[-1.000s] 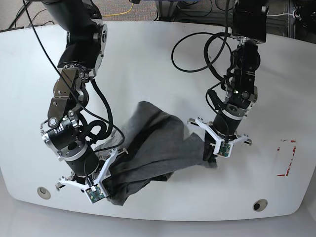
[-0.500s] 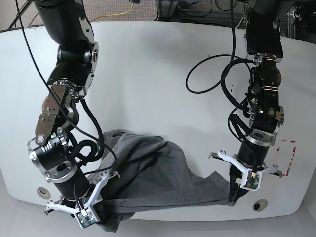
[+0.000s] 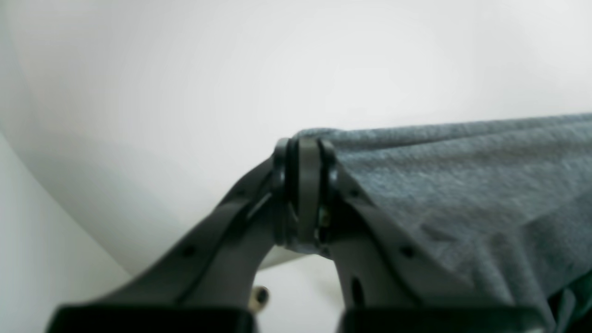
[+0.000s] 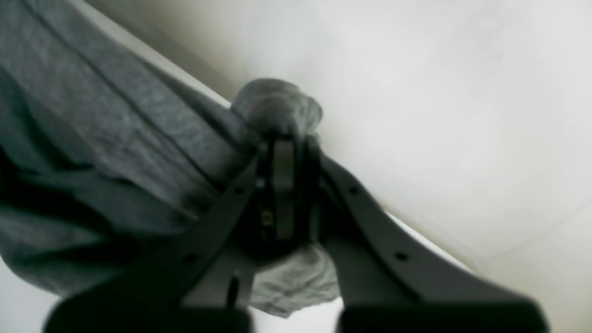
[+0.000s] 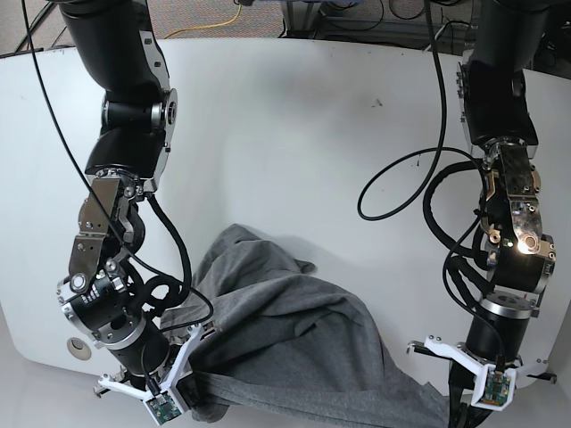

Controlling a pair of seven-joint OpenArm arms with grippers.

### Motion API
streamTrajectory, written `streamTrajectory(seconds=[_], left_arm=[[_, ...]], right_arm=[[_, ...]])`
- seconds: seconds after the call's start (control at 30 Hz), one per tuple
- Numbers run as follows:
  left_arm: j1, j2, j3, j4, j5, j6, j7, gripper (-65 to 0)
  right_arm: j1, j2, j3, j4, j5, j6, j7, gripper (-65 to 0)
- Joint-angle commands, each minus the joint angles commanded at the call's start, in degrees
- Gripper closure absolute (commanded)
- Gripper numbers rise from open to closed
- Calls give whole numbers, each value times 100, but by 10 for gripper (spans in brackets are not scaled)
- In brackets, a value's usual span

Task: Layout the t-shirt on the table in an organized manner, then fold the t-shirt properly
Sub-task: 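Lift and pull the t-shirt apart with both grippers, stretching it, then release the left gripper and move it back over the t-shirt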

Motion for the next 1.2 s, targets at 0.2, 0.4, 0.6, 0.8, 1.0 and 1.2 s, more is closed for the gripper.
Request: streamTrajectory(seconds=[0.2,0.4,0.6,0.8,1.0,1.2], left_arm=[[-440,-299,0,-9,-18,0,0,0],[-958,-387,0,-9,-18,0,0,0],[-1556,-554,0,-62,-18,0,0,0],[-1732,-545,26,-53,-18,0,193,0],[-1503,-519,9,-35,-35,0,440,0],[-695,-431,-18,-35,-457,0,457,-14]], right_arm=[[369,35,0,-9,0,0,0,-2],[897,176,-149,-35,9,0,0,-2],[1433,360,-695,-44,-9,0,0,-2],[1512,369,-844,-35,-18,0,0,-2],[1363,352,-844,-35,-18,0,0,-2],[1266,334,-853,-18,-18,0,0,-2]])
